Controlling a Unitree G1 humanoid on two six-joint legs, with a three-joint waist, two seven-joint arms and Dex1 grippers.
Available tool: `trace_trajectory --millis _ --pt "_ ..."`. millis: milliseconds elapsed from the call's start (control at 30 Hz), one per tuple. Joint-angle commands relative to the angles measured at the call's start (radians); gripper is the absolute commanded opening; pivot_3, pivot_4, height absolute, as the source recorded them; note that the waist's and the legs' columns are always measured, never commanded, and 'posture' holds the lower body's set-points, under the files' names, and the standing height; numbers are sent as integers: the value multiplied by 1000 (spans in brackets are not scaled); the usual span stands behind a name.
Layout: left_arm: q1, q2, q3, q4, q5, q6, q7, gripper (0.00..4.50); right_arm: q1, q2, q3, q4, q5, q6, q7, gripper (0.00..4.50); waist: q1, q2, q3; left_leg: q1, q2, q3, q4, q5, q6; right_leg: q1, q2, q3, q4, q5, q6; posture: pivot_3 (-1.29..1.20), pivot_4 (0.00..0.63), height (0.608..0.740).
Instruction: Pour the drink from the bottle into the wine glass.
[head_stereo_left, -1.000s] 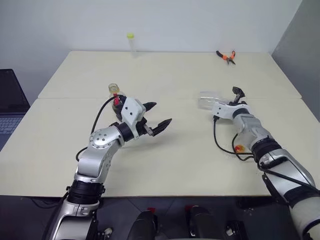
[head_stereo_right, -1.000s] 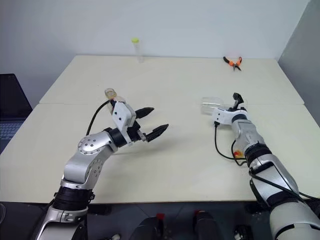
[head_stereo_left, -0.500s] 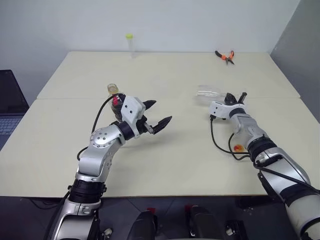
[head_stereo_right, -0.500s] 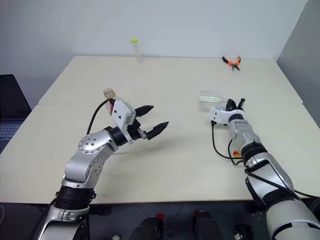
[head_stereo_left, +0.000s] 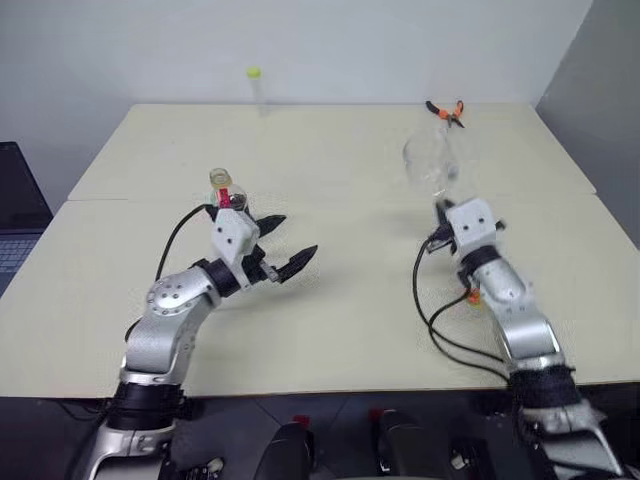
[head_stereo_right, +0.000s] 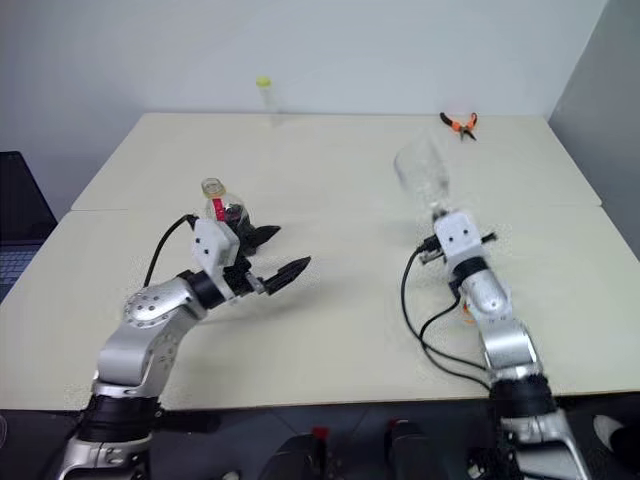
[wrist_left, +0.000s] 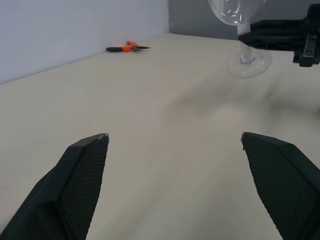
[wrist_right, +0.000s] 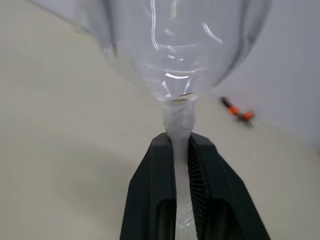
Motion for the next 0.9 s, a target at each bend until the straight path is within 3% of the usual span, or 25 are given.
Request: trace_trajectory --millis 33,267,633,900 --pt "3 50 49 -64 -74 32 -64 4500 24 42 -16 -76 102 -19 63 110 1 1 0 0 -1 0 1 0 0 0 0 0 0 0 0 0 150 740" --pt "36 168 87 -115 -165 136 -157 4500 -35 146 62 151 94 -167 167 110 -3 1 1 3 0 2 1 3 4 1 2 -1 1 0 3 0 150 740" --pt "18 170 99 -114 -157 138 -139 4500 -172 254 102 477 39 -380 205 110 -4 2 1 1 0 1 -1 3 3 0 2 -1 0 3 -3 0 150 740" --pt "9 164 89 -100 -141 128 -126 4500 -172 240 102 517 25 -406 223 110 -3 2 1 1 0 0 -1 3 3 0 1 -1 0 3 -3 0 150 740"
